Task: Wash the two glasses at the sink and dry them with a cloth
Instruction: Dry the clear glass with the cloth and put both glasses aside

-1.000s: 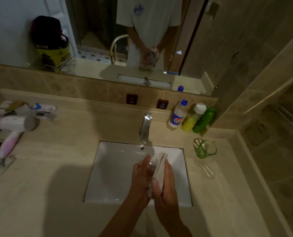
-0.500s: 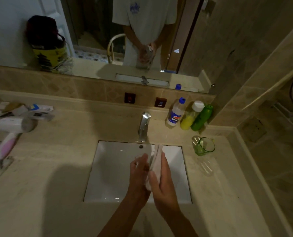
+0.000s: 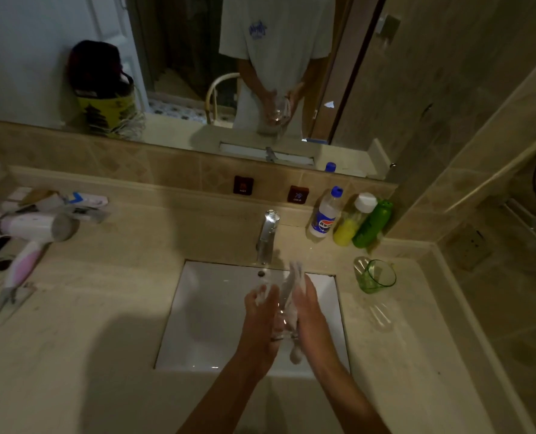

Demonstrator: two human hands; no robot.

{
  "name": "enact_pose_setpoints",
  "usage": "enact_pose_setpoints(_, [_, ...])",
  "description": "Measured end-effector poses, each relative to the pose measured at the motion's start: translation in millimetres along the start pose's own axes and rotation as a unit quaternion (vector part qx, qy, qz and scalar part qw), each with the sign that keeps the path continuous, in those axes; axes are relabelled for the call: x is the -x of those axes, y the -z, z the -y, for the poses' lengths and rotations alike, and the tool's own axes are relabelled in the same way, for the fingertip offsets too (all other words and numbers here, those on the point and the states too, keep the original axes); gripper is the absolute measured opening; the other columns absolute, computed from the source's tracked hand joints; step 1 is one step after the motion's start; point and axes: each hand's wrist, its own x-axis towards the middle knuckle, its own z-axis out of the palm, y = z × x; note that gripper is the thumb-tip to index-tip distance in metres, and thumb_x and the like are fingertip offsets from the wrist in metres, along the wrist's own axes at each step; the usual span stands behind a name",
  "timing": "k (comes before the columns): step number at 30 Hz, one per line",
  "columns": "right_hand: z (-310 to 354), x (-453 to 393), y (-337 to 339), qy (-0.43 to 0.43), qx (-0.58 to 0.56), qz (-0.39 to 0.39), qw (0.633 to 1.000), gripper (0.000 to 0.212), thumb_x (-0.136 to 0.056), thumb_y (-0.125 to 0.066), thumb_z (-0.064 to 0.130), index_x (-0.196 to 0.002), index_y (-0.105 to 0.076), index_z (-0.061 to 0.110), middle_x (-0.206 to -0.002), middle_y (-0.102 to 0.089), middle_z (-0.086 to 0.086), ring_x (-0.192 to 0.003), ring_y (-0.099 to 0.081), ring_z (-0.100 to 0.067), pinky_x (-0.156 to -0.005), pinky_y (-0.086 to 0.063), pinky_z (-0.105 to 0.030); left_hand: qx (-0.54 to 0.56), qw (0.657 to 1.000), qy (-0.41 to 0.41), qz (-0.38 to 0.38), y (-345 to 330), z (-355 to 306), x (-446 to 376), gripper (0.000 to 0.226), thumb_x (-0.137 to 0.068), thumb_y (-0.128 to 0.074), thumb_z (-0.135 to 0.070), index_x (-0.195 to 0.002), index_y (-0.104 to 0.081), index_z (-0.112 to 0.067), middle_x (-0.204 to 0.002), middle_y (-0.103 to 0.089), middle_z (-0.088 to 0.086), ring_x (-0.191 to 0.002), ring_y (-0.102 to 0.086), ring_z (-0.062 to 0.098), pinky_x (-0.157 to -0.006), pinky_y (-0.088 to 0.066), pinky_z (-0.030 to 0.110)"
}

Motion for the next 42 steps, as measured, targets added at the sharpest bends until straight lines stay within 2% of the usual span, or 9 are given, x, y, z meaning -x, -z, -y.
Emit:
enact_pose_setpoints(7, [-63,39,-14,0.207,0.064,-0.040,0.975,0.070,-0.097,-0.038,0.050,-0.154,0.002,0.040,-0.162,-0.011,0.021,-0.146,-0.021,0.001,-0.120,-0.030,-0.033,-0.043,0.996,-0.052,-0.060,-1,8,-4,0.040,-0.087,-0.067,-0.051,-0.080,-0.067,-0.012,-0.066,-0.061,0.003,-0.058,-0.062,0.014,-0.052,-0.053,0.027])
enact_pose_setpoints(14, [-13,9,26,0.123,-0.082,-0.035,0.988,0.032,-0.090,-0.041,0.062,-0.121,-0.049,0.060,-0.131,-0.056,0.021,-0.108,-0.057,0.015,-0.089,-0.045,-0.026,-0.048,0.993,-0.021,0.109,-2,-1,-2,0.056,-0.097,-0.054,-0.048,-0.119,-0.064,0.002,-0.101,-0.069,0.022,-0.091,-0.067,0.034,-0.080,-0.057,0.045])
enact_pose_setpoints(20, [-19,19,17,0.198,0.067,-0.052,0.977,0.065,-0.082,-0.050,0.071,-0.142,-0.028,0.056,-0.147,-0.042,0.022,-0.135,-0.043,-0.005,-0.105,-0.046,-0.029,0.023,1.000,0.000,0.020,-12,11,6,0.087,-0.067,-0.084,-0.055,-0.128,-0.054,0.000,-0.107,-0.060,0.022,-0.088,-0.064,0.031,-0.062,-0.056,0.036])
enact_pose_setpoints(22, [-31,29,11,0.245,0.143,-0.073,0.956,0.071,-0.089,-0.041,0.065,-0.151,-0.014,0.045,-0.159,-0.022,0.017,-0.146,-0.023,-0.003,-0.116,-0.032,-0.028,0.066,0.998,-0.005,0.010,-11,8,8,0.065,-0.077,-0.081,-0.049,-0.112,-0.057,0.001,-0.099,-0.059,0.021,-0.082,-0.060,0.031,-0.062,-0.054,0.037])
enact_pose_setpoints(26, [-55,47,6,0.325,0.244,-0.057,0.912,0.068,-0.097,-0.026,0.060,-0.154,0.005,0.040,-0.163,0.010,0.016,-0.150,0.008,-0.003,-0.120,-0.006,-0.018,0.073,0.996,0.041,0.009,-6,5,8,0.062,-0.094,-0.052,-0.057,-0.117,-0.070,-0.002,-0.113,-0.071,0.025,-0.107,-0.067,0.039,-0.099,-0.053,0.052])
enact_pose_setpoints(28, [-53,42,6,0.312,0.235,-0.075,0.917,0.067,-0.095,-0.023,0.065,-0.151,0.009,0.047,-0.163,0.009,0.015,-0.150,0.007,-0.001,-0.117,-0.002,-0.009,0.065,0.997,0.047,-0.003,-10,3,11,0.068,-0.092,-0.055,-0.055,-0.124,-0.063,0.004,-0.116,-0.064,0.028,-0.108,-0.061,0.043,-0.101,-0.048,0.051])
enact_pose_setpoints(32, [-21,14,15,0.199,0.081,-0.104,0.971,0.058,-0.093,-0.038,0.057,-0.144,-0.011,0.060,-0.160,-0.023,0.013,-0.145,-0.028,-0.008,-0.114,-0.033,-0.031,0.057,0.998,0.029,0.030,-18,-1,13,0.056,-0.087,-0.057,-0.053,-0.105,-0.064,0.000,-0.081,-0.054,0.019,-0.071,-0.056,0.028,-0.066,-0.048,0.035])
enact_pose_setpoints(35, [-9,1,27,0.161,0.072,-0.076,0.981,0.056,-0.093,-0.039,0.060,-0.146,-0.022,0.053,-0.156,-0.035,0.011,-0.139,-0.037,-0.010,-0.106,-0.033,-0.027,0.078,0.994,0.042,0.069,-19,1,17,0.060,-0.094,-0.049,-0.055,-0.105,-0.066,0.002,-0.087,-0.064,0.024,-0.079,-0.065,0.031,-0.071,-0.054,0.037])
enact_pose_setpoints(42, [-48,39,-1,0.286,0.215,-0.053,0.932,0.066,-0.098,-0.020,0.060,-0.155,0.005,0.036,-0.163,0.007,0.020,-0.149,0.007,0.002,-0.122,-0.006,-0.023,0.045,0.998,-0.016,-0.031,-11,3,13,0.077,-0.078,-0.072,-0.051,-0.122,-0.057,0.011,-0.111,-0.056,0.029,-0.100,-0.056,0.042,-0.085,-0.050,0.049])
